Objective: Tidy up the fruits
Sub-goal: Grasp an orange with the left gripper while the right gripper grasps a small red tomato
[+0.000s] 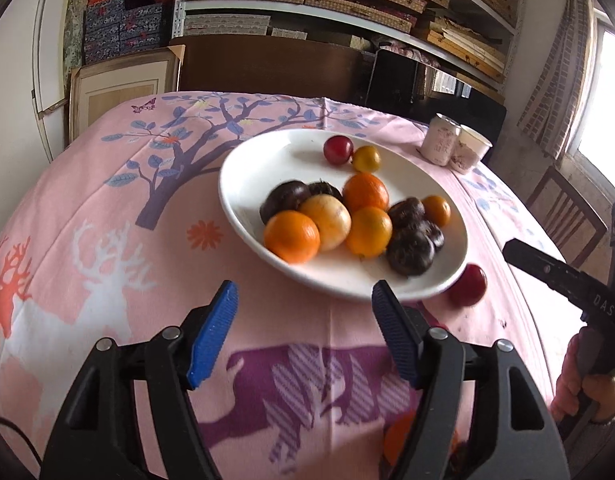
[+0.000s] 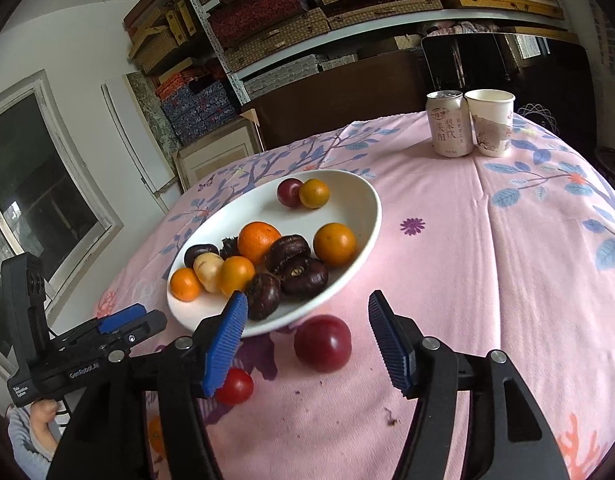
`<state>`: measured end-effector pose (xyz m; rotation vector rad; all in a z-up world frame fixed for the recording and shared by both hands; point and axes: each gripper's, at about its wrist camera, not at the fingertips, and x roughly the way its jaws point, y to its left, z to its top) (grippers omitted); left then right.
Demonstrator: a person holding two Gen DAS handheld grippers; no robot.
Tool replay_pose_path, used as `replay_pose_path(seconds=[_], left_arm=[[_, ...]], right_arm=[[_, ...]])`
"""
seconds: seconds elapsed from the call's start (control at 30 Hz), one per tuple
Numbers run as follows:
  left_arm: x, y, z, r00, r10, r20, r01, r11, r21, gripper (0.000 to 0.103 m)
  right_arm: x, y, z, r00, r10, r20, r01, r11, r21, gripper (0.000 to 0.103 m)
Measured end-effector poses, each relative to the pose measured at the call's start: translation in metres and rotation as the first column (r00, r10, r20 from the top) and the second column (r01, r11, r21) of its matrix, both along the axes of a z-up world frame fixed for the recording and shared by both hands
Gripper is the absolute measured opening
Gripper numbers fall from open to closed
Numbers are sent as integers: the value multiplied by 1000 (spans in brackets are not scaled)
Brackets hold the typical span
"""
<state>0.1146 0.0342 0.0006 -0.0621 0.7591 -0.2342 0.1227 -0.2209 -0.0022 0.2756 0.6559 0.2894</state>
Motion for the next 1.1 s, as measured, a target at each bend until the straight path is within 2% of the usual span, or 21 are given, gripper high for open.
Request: replay_pose_path(seconds=[0.1, 0.2, 0.33, 0.53, 0.73, 0.77, 0.83, 0.9, 0.97, 1.1], left_arm=[[-32, -10, -2, 998, -60, 30, 59, 998, 27, 76], [-55, -18, -2, 991, -125, 48, 123, 992, 32, 77], [-67, -31, -5, 982, -186, 41, 184, 982, 48, 78], [-64, -43, -17, 968, -249, -25, 250, 967, 56, 78], [-54, -49, -32, 956, -265, -124, 275, 959, 66, 77], [-53, -48, -33, 955, -263, -135, 273, 960, 61, 69], [-52, -46, -34, 954, -263, -144, 272, 961, 47, 61], [-54, -46, -32, 949, -284, -136, 291, 956, 33, 47], [-57, -48, -32, 953, -276, -126, 284, 957, 53, 45], [-52, -33, -27, 973, -206, -103, 210, 977, 28, 45]], right_arm=[[-17, -8, -2, 999, -40, 11, 40, 999, -23, 74], [-23, -18, -7, 998, -64, -2, 64, 998, -5, 75], [-23, -22, -9, 997, -76, -12, 77, 997, 7, 75], [-23, -20, -10, 998, -68, -19, 68, 998, -3, 75], [-23, -15, -11, 998, -59, -29, 59, 998, -19, 75], [-23, -14, -12, 998, -54, -31, 53, 998, -23, 75], [-23, -9, -13, 999, -37, -33, 36, 999, -34, 76], [-23, -1, -14, 999, -11, -30, 9, 999, -51, 76], [-24, 9, -15, 999, 23, -30, -25, 996, -80, 76], [-27, 31, -17, 995, 93, -29, -96, 985, -140, 75]])
